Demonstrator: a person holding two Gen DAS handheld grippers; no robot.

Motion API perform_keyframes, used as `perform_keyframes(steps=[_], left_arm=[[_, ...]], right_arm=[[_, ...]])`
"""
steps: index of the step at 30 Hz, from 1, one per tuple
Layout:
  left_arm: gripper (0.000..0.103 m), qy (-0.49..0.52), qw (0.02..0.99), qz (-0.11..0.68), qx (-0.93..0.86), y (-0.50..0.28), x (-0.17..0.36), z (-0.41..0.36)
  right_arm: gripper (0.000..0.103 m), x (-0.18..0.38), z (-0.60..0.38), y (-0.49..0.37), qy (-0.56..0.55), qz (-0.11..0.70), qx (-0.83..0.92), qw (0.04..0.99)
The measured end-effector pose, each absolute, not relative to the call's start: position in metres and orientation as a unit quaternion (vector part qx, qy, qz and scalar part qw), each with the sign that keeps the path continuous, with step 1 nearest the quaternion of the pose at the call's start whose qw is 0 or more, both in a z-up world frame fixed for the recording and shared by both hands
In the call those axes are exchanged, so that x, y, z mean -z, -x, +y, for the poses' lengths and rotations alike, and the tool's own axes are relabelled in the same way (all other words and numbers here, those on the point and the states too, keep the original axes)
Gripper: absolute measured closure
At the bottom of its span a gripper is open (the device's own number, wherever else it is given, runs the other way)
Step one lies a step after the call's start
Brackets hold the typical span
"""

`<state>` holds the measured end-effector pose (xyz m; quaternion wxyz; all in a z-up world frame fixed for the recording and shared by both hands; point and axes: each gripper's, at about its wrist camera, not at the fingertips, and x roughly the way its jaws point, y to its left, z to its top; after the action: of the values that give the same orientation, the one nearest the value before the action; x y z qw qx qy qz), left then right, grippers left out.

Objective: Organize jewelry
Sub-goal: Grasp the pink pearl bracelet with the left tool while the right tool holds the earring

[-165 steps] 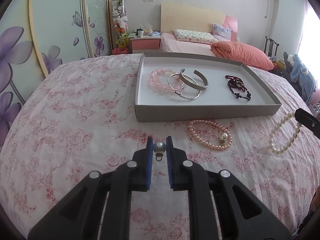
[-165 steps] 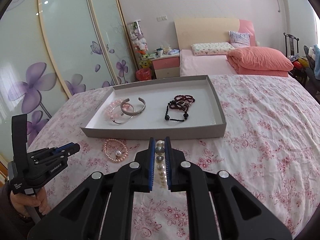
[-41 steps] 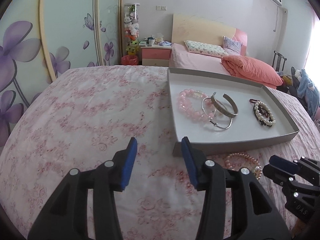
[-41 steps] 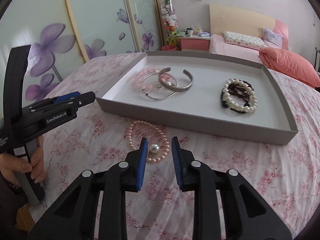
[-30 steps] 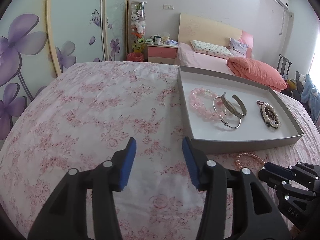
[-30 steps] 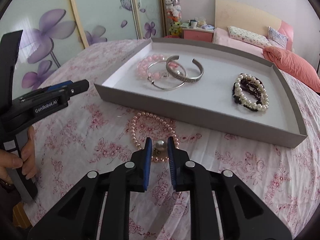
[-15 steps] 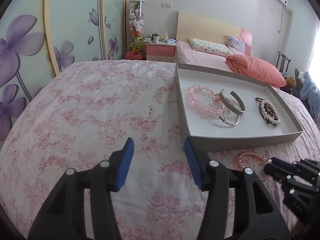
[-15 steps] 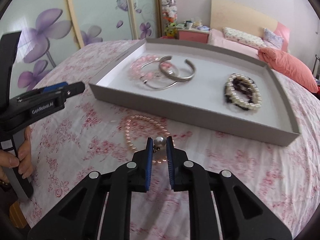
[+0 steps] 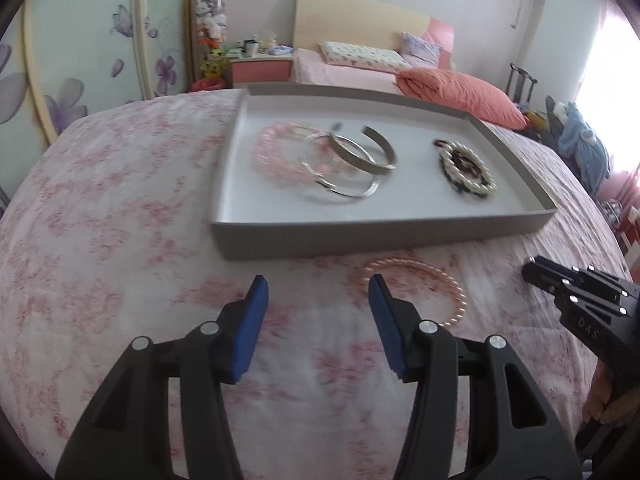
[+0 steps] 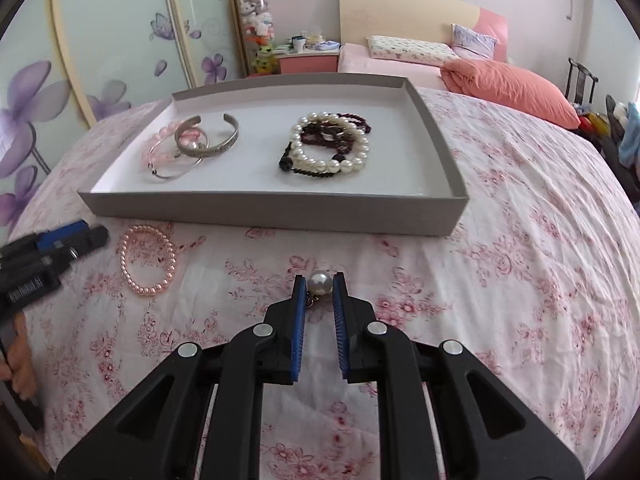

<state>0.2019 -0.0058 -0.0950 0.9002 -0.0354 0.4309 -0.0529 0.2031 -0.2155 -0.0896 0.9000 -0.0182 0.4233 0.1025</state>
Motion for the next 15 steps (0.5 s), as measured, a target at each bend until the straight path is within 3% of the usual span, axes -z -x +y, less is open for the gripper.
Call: perform_keyframes(steps=[5,11,15], left_arm=[[0.052,0.022,0.894,0.442,0.062,-0.211,0.1,-0.028],[0.066,-0.031,0.897,0.439,0.045,-0.215,0.103,-0.047],[0.068,-0.042,0.897,0.437,0.045,-0.214,0.103,-0.048]], right_arm=[[0.088,0.09,-0.219,-0.201,0.011,0.425,-0.106,0.899],[0.088,0.09,-0.221,-0.201,0.007,0.425,-0.108,0.899],[0.088,0.09,-0.221,-0.201,0.007,0.425,-0.109,0.898]])
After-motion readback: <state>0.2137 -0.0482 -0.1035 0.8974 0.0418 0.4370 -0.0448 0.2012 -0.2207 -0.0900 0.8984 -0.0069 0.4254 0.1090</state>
